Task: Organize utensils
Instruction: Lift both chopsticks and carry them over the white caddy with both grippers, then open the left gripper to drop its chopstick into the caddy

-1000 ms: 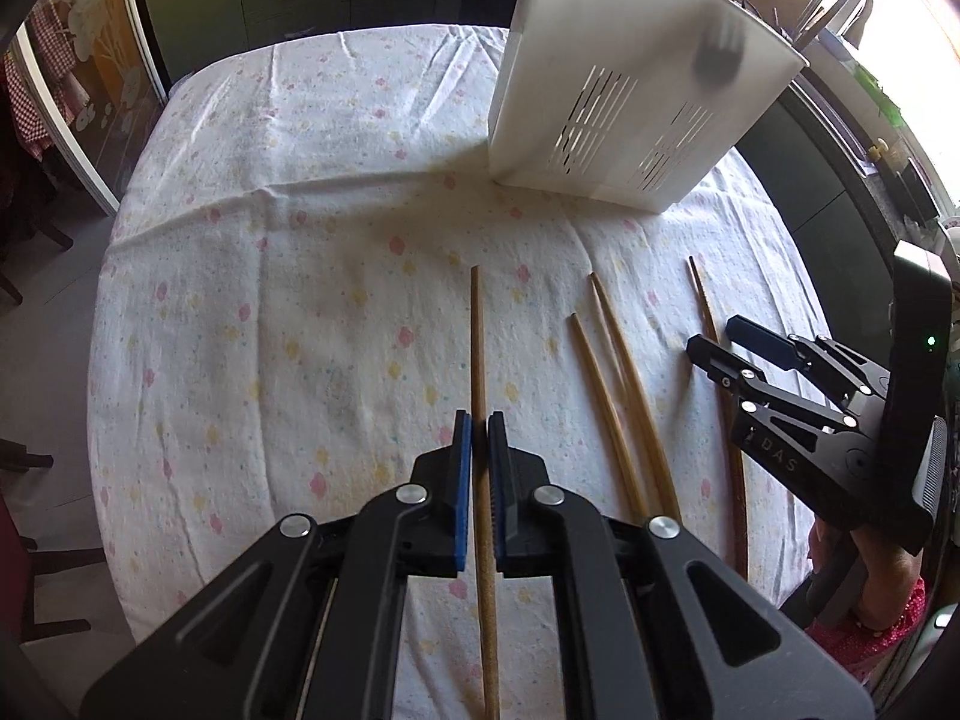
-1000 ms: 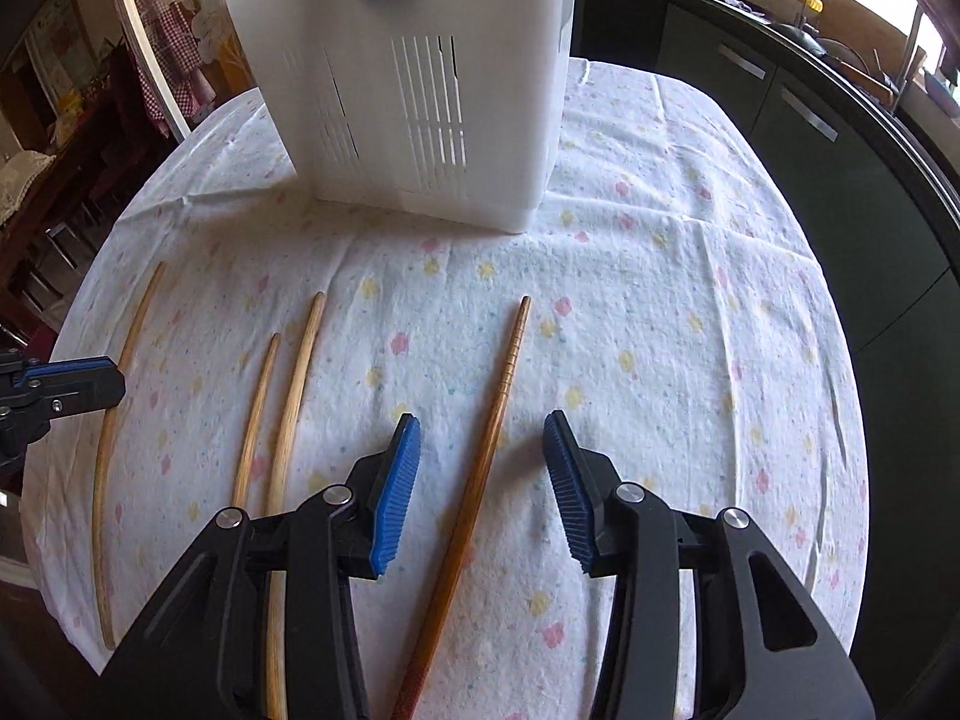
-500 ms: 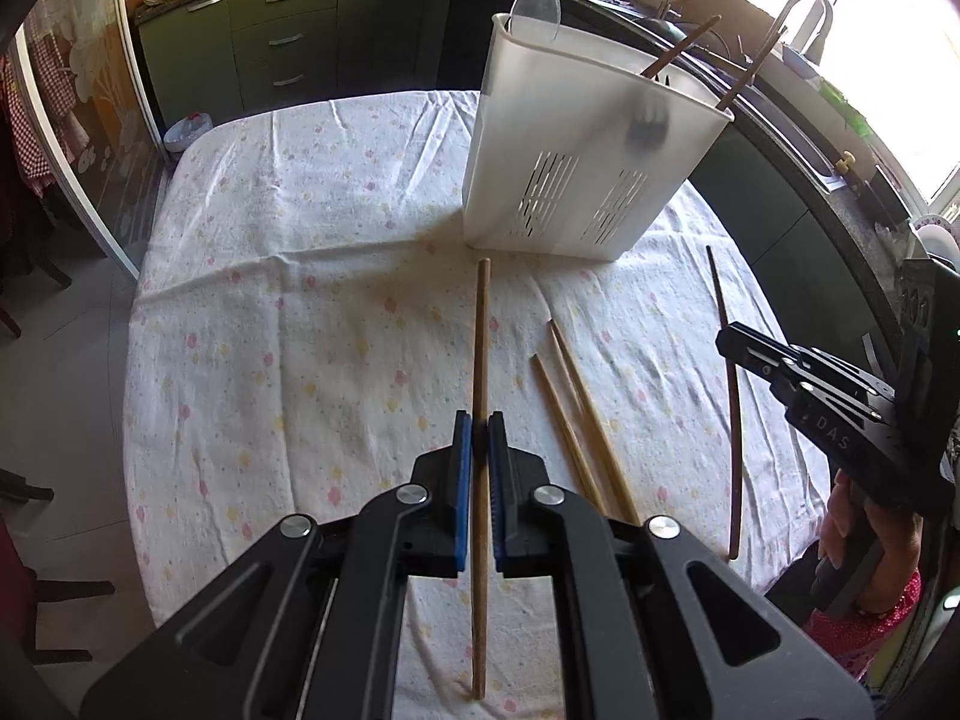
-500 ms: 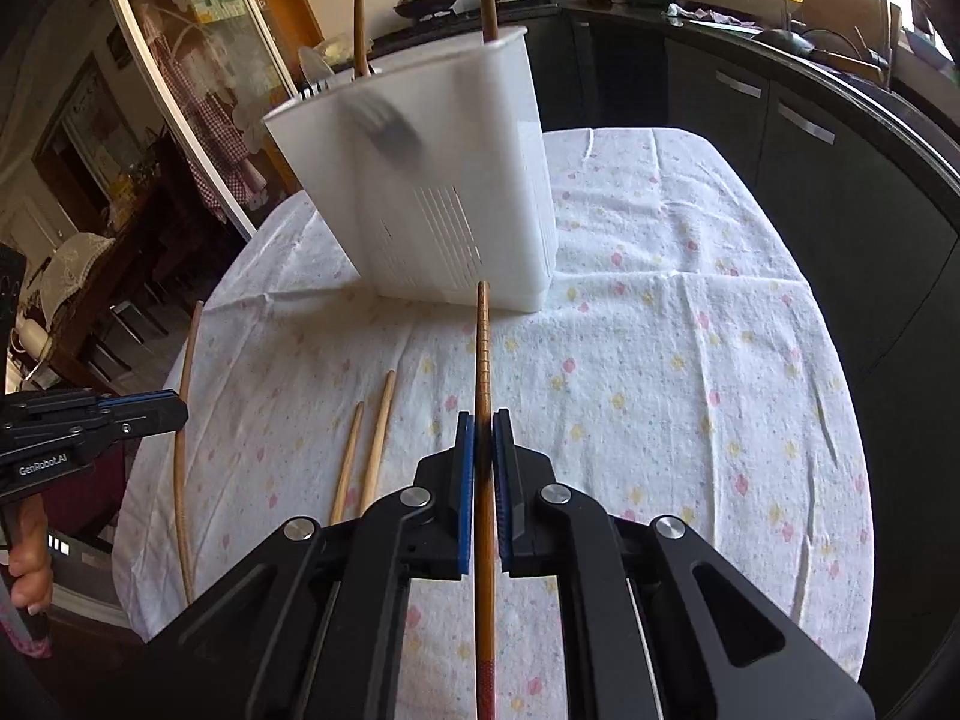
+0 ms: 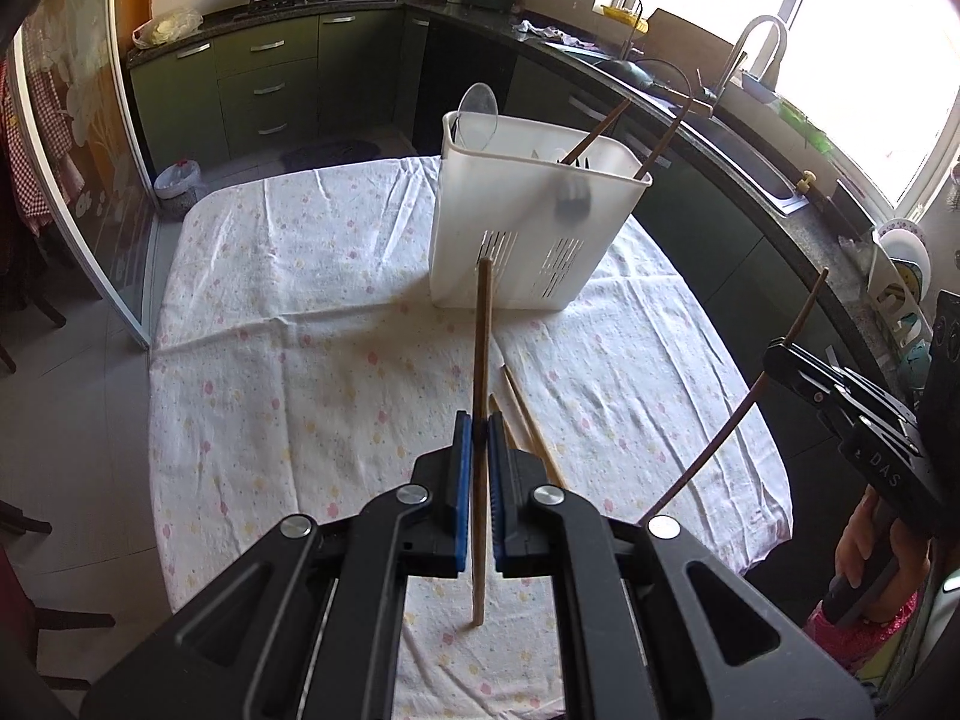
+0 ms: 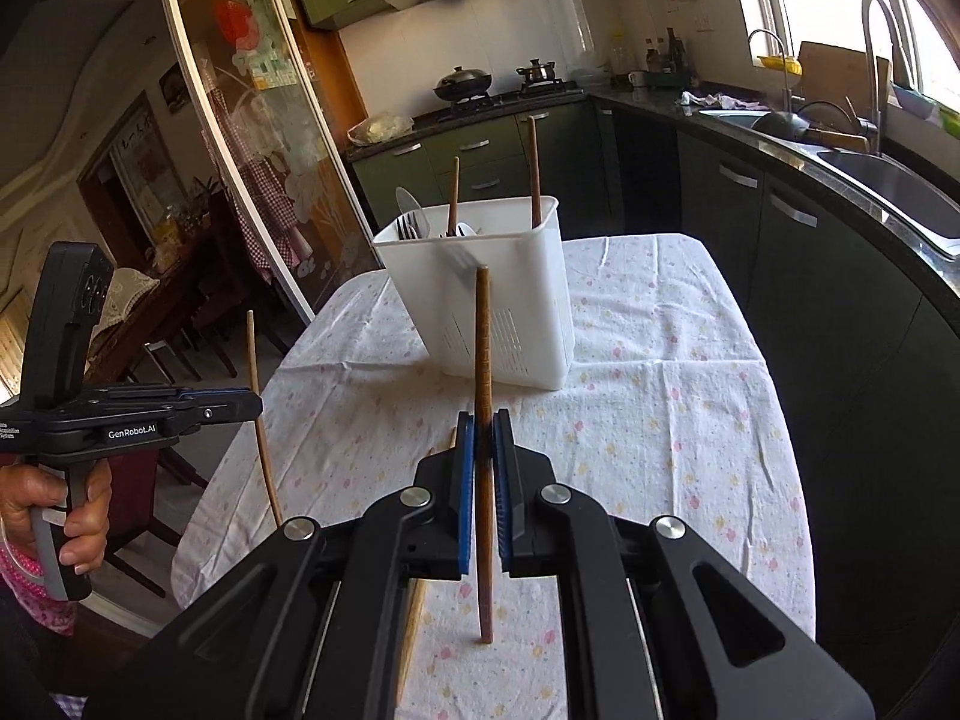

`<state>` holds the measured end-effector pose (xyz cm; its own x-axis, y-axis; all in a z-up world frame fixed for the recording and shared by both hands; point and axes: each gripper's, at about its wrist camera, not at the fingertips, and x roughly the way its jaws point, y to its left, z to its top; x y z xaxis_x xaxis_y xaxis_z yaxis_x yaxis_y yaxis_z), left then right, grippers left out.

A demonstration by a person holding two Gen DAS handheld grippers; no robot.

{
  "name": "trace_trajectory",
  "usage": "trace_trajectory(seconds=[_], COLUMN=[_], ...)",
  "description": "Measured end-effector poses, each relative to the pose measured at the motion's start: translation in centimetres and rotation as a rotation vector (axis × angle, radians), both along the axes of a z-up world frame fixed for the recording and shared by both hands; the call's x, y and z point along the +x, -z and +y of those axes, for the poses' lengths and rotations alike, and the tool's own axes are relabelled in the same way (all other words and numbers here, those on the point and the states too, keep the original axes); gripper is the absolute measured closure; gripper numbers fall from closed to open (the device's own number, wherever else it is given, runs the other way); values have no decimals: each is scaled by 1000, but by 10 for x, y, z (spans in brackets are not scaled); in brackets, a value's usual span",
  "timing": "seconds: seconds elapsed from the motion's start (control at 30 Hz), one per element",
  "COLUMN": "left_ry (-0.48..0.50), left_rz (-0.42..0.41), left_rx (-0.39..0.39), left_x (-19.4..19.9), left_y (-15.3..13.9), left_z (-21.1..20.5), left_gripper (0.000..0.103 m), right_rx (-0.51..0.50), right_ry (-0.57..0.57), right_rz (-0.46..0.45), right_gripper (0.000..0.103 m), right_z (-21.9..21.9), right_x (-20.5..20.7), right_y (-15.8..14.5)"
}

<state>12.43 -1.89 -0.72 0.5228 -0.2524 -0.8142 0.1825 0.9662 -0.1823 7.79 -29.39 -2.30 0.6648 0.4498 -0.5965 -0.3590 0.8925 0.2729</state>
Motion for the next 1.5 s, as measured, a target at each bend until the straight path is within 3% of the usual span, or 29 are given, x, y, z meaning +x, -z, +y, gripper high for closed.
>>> trace_trajectory(seconds=[0.3, 0.63, 0.83, 1.1, 1.33, 1.5], left_ry=[12, -15, -47, -79, -72, -36], left_rz=[-102, -337, -425, -465, -355, -270], left_rx=[-16, -26, -12, 35, 66, 80], left_x=[1, 30, 57, 99, 133, 135], left_y=[-50, -152, -180, -168, -118, -80], left_z=[-4, -16, -30, -44, -47, -48], left_gripper=[98, 98, 98, 98, 98, 96], right_rx=[10, 15, 16, -3, -8, 36], right_ry=[3, 19, 29, 16, 5, -2], right_rz=[-48, -32, -46, -92, -154, -204], right_gripper=[96, 96, 96, 96, 96, 96], right_z=[-5, -14, -19, -18, -10, -4], right_x=[-7, -3, -6, -2, 7, 27], right_y=[-19, -12, -20, -44, -75, -112])
